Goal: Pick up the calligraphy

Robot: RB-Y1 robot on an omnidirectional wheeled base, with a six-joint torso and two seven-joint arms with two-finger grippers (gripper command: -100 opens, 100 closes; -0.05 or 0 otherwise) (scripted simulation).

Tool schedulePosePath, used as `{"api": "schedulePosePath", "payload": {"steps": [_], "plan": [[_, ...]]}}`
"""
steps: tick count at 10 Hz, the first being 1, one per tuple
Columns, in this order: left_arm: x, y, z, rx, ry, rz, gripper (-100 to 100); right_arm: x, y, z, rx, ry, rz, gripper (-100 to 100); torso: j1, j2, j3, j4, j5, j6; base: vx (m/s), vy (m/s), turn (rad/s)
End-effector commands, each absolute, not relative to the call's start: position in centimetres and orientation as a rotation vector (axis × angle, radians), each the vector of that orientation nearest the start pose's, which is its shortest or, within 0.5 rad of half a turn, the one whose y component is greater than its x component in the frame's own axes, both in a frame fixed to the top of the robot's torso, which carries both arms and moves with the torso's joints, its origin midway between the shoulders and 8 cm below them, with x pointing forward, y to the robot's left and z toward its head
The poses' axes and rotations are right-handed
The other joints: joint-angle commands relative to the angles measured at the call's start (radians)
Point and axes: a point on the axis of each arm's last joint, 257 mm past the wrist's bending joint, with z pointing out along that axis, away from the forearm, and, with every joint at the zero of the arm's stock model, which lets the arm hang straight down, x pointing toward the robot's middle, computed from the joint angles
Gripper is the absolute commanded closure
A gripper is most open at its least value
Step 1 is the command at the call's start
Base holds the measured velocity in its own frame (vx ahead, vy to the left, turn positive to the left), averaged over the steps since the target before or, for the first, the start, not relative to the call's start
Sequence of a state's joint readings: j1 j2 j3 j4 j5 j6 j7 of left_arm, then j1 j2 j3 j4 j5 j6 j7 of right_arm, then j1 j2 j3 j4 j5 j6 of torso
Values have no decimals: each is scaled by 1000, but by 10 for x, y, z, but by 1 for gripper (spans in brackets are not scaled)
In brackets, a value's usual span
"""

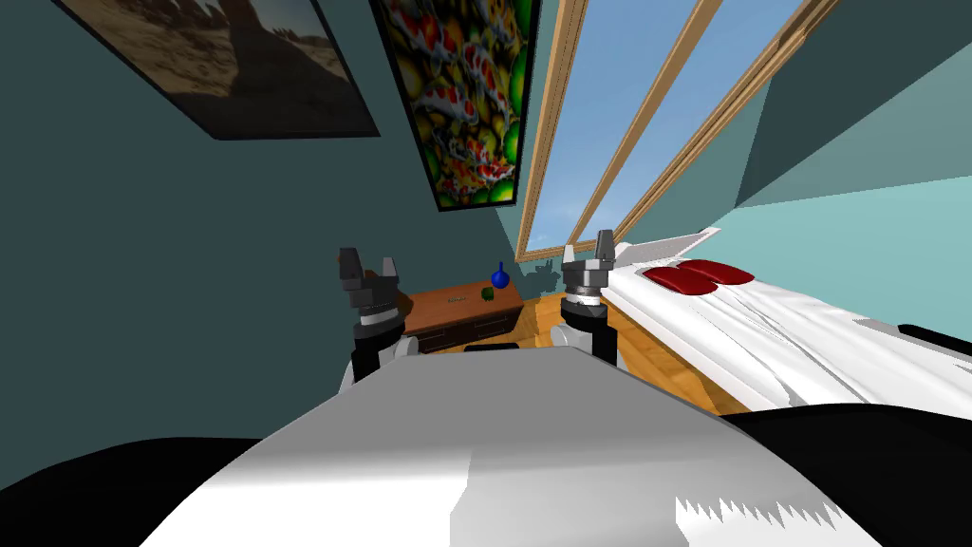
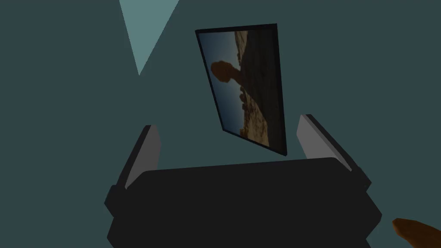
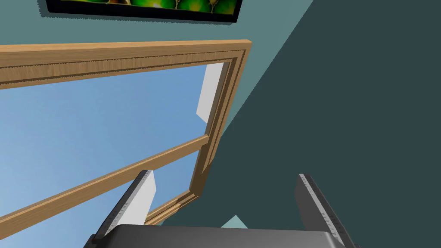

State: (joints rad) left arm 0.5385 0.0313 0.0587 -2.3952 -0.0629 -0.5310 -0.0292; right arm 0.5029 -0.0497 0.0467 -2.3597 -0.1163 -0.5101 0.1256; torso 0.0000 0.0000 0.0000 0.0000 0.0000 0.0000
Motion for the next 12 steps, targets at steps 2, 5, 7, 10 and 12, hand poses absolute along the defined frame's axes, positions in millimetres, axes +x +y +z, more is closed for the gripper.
{"api": "schedulePosePath", "payload": {"steps": [2, 5, 7, 10, 12], "plan": [[321, 285, 50, -496, 675, -1175, -100, 326, -269, 59, 590, 555, 1328, 0, 0, 1, 1, 0, 0, 0, -30, -16, -93], [341, 318, 1, -596, 787, -1109, -100, 326, -269, 59, 590, 555, 1328, 0, -2, 4, 2, 1, 0, 1, -50, -34, -211], [346, 331, -16, -637, 818, -1083, -100, 326, -269, 59, 590, 555, 1328, 0, -2, 3, 2, 1, 0, 0, -20, -24, -134], [354, 365, -55, -733, 880, -1018, -100, 326, -269, 59, 590, 555, 1328, 0, 0, 0, 0, 0, 0, 0, 2, -11, -156], [356, 385, -74, -786, 908, -981, -100, 326, -269, 59, 590, 555, 1328, 0, 0, 0, 0, 0, 0, 0, 5, -6, -142]]}}
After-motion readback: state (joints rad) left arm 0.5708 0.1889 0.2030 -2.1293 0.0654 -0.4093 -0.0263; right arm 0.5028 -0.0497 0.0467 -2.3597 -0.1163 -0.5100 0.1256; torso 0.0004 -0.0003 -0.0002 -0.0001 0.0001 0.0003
